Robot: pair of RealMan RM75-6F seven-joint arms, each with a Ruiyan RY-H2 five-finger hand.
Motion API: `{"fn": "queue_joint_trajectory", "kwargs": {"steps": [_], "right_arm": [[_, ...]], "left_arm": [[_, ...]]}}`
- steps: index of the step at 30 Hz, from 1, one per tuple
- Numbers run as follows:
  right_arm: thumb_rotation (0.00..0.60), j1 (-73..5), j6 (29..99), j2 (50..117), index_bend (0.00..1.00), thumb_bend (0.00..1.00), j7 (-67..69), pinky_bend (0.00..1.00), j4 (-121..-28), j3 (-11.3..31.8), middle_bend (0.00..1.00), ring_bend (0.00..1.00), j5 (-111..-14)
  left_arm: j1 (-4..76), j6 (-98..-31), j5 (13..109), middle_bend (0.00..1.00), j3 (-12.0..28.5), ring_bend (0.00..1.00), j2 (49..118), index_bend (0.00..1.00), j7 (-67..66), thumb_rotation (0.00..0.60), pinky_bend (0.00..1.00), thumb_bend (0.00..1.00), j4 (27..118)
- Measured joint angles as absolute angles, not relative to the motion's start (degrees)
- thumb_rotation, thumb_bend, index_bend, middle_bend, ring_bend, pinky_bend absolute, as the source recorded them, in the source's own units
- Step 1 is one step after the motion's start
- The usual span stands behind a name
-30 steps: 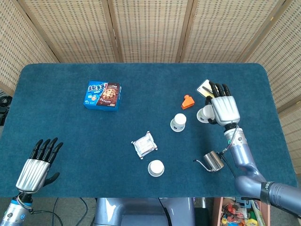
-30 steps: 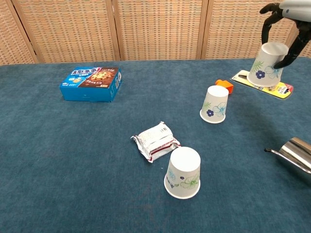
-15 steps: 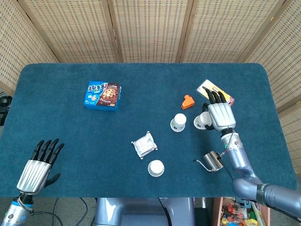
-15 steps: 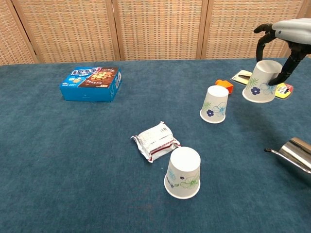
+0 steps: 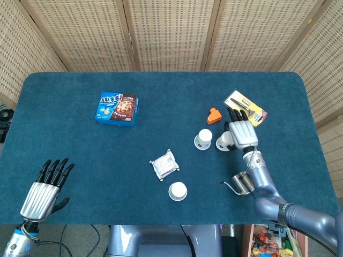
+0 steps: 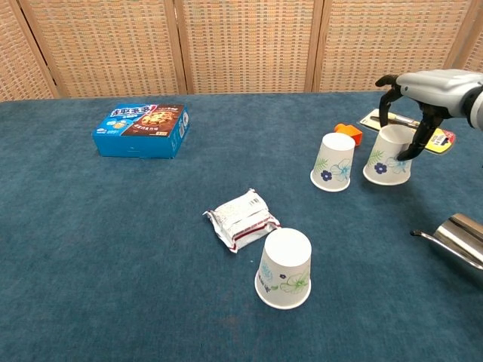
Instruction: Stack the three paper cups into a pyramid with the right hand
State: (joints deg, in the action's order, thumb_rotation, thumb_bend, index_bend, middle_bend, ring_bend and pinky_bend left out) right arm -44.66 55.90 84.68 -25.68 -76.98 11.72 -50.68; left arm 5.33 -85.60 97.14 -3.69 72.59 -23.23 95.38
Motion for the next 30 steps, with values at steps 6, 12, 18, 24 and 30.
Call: {"fn": "queue_joint_trajectory", "kwargs": {"steps": [6,12,18,24,30], "right_arm": [[0.6,-45.53,54.62,87.13,0.5,0.06,-24.94,0.0,-73.59,12.25,0.03,0.0,-50.78],[0.6,-46.15,54.06,88.29,0.5,0.06,-24.69,0.0,-72.46,12.83,0.03,0.0,-51.13],[0.6,-46.27,53.54,88.81,0.5,0.06,-25.32,0.0,-72.23,12.77,0.01,0.0,-50.82],[0.6,-46.26,53.4,89.57,0.29,0.06,-25.35,0.0,-71.08,12.81,0.0,0.0,-50.74],[0.6,-45.93,53.79,89.69,0.18,0.06,-25.28,0.0,-70.89,12.66,0.0,0.0,-51.46]], "left_arm": [[5.38,-85.31,97.31,0.0,-3.78,0.0,72.68,0.0,-23.17,0.6,0.0,0.2,95.35],[5.34,-85.24,96.93,0.0,-3.5,0.0,72.6,0.0,-23.05,0.6,0.0,0.2,95.25],[5.34,-85.12,96.98,0.0,-3.5,0.0,72.66,0.0,-23.05,0.6,0.0,0.2,95.2],[5.25,-85.12,97.19,0.0,-3.61,0.0,72.7,0.0,-23.26,0.6,0.0,0.2,95.25],[5.16,-85.12,97.12,0.0,-3.54,0.0,72.69,0.0,-23.33,0.6,0.0,0.2,95.32]]}}
